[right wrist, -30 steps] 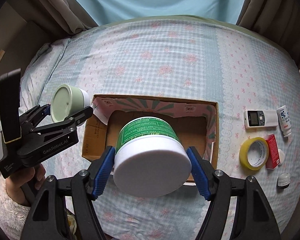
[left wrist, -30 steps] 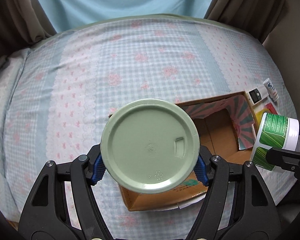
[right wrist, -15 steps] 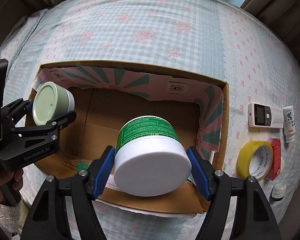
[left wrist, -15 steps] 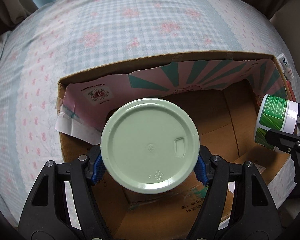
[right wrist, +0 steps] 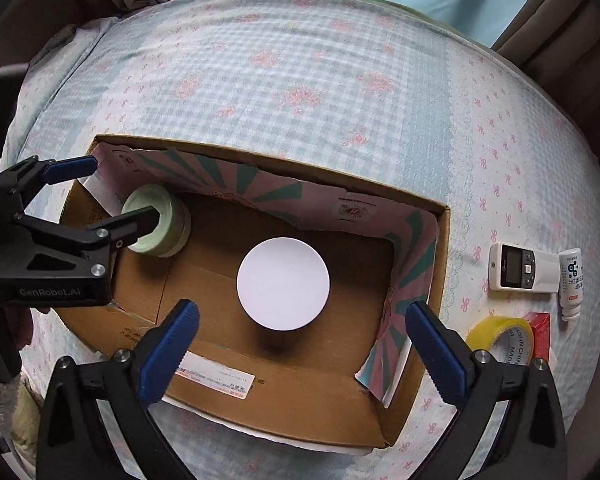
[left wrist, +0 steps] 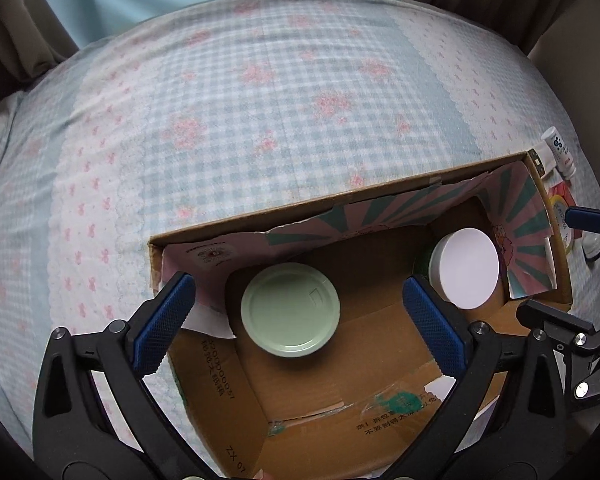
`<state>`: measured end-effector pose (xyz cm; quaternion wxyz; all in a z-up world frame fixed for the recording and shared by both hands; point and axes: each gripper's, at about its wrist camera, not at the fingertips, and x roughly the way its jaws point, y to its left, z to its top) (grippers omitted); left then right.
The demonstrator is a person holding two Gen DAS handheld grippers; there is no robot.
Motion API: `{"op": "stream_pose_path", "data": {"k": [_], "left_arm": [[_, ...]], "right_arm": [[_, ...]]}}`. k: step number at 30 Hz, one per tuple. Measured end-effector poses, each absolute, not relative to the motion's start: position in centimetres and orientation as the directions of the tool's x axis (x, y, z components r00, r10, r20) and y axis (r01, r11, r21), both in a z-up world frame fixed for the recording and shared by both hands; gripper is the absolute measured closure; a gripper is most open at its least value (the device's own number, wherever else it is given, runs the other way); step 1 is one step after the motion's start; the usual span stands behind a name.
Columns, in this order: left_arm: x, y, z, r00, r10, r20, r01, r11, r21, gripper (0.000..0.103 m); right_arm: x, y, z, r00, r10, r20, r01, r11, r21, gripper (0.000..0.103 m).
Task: Organize rigid objects
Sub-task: 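Carry both jars into the cardboard box and open both tools, then withdraw both tools from the box toward the tape and red box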
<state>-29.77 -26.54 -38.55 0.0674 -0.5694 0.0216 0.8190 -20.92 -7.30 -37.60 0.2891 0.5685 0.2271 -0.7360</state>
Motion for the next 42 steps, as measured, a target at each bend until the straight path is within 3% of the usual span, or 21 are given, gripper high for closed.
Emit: {"op": "stream_pose_path", "data": {"k": [12,20,26,34,42], "left_arm": [[-28.0,-27.7,-33.6,-0.399,0.073,-0.914,-0.099,-0.994,-0.036,0.000],[-23.8,-28.3,-25.8,-0.479,0.080,-0.874,-0.038,-0.997,-0.070,0.000],[-19.6,-27.0,-19.4,-0.556,0.078,-0.828,-0.006,-0.996,-0.090,0.000],[-15.1,-20.2,-14.5,-0.592,0.147,-0.792,-0.098,-0.989,-0.110,0.000],[-12.0,-9.6,-14.5,-0.561,0.188,-0.806,-0.153,-0.981,-0.122,0.000]], "right_arm": [[-19.4,-6.4,-33.7,-0.213,-0.162,-0.964,0.667,-0.744,-0.022,0.000],[-16.4,-3.9,-25.6,-0.348,-0.166,-0.923,0.645,-0.757,-0.108,0.000],[-14.3,0.6,-19.2,-0.444,-0.203,-0.873,0.564,-0.820,-0.096,0.000],[-12.4,10.6,-14.6,-0.516,-0.213,-0.830,0.440,-0.897,-0.043,0.000],[-13.1,20.9,-15.0,-0.519,-0.216,-0.827,0.441,-0.896,-0.043,0.000]]}}
